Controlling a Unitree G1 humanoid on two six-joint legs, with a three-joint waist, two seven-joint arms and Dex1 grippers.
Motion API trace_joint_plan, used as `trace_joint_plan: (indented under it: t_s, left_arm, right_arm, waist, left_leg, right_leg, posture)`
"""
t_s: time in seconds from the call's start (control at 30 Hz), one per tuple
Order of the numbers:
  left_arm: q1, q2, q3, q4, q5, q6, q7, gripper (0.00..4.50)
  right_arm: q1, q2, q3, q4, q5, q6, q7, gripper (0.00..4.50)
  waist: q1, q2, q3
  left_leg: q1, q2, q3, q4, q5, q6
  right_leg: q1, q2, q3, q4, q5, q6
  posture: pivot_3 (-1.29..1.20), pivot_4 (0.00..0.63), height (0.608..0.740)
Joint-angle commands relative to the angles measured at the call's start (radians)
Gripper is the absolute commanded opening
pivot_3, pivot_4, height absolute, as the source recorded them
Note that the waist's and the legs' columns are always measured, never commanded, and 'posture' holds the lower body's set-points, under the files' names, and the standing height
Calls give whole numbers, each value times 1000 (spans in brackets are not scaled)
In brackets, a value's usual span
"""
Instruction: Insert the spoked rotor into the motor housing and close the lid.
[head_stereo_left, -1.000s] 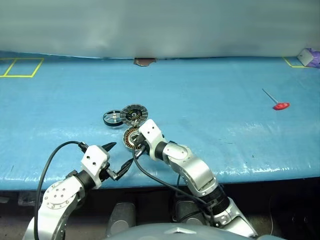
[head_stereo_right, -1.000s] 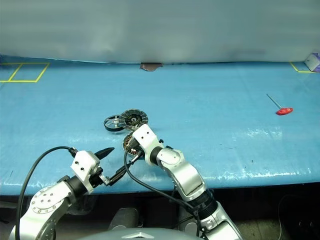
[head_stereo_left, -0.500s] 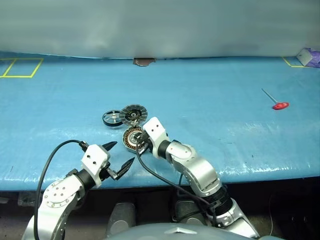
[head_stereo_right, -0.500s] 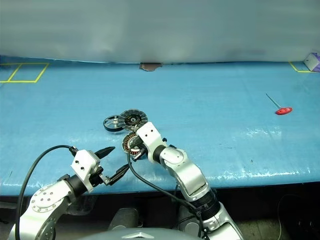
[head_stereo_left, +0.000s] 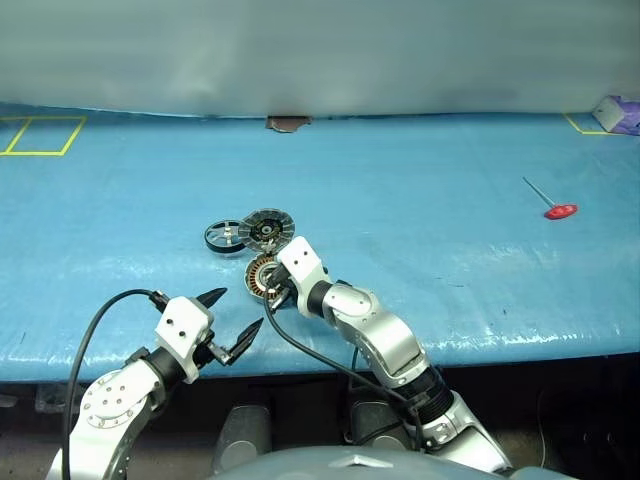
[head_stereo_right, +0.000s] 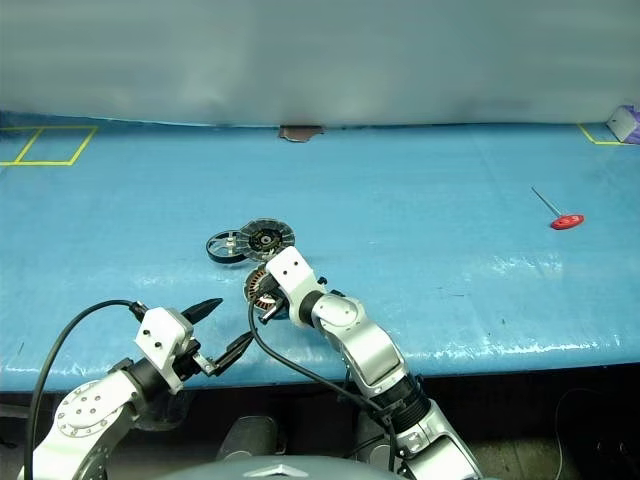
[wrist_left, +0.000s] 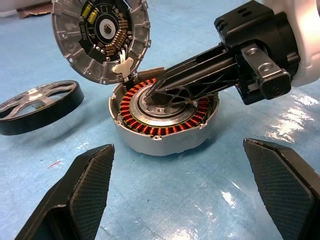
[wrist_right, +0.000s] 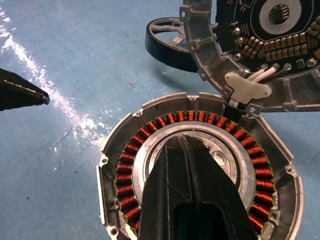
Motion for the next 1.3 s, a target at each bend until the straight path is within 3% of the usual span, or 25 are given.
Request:
trace_joint_plan:
  t_s: [0.03,0.37,0.6,0.83,0.97,1.07,1.17,1.3]
  left_arm:
    - [15,-5,5,4,14,-43,6,4500]
    - [22,-6,-12,11,12,-38,6,4500]
    - [17,-3,-10,2,-6,-27,1,4500]
    - [-53,60,90,-28,-95,66,-28,4500]
    - [-181,226,181,43,-162,215,-114,4500]
    - [-362,356,185,200,-175,274,-201,4500]
    - [-577,452,121,383,-174,303,-328,4500]
    - [-852,532,-65,628,-99,284,-553,4500]
  right_arm:
    - [-9,10,9,-6,-1,0,8,14]
    - [-31,9,12,-48,-3,73,5,14]
    - [-3,-29,-61,-286,78,165,34,14]
    - [56,-137,-118,-479,121,249,37,14]
    - [85,-195,-117,-513,118,260,28,14]
    - [95,-208,-120,-517,118,258,20,14]
    - [96,-213,-117,-514,110,249,7,14]
    - [108,-207,-120,-519,103,236,-18,14]
  waist:
    - [0,0,0]
    - [0,0,0]
    - [1,0,0]
    - [2,0,0]
    - [3,0,0]
    - [3,0,0]
    - [8,-2,0]
    - [9,-3,0]
  left_leg:
    - [0,0,0,0,0,0]
    - [0,1,1,0,0,0]
    - [-3,1,1,0,0,0]
    - [-2,1,1,0,0,0]
    - [-2,1,0,1,0,0]
    - [-1,1,1,1,1,-1]
    - [-2,1,0,1,2,-3]
    - [-4,0,3,0,2,-3]
  right_leg:
    - [0,0,0,0,0,0]
    - [-6,3,1,0,0,-1]
    - [-7,3,1,0,2,-2]
    - [-7,4,1,0,0,0]
    - [-8,5,0,2,-1,-1]
    - [-8,6,-1,2,-1,-1]
    - [-8,7,-2,2,-1,-1]
    - [-7,7,0,1,2,2]
  posture:
    - [0,150,740]
    - [0,150,740]
    - [0,150,740]
    - [0,150,740]
    - [0,150,740]
    - [0,150,740]
    - [0,150,740]
    - [0,150,740]
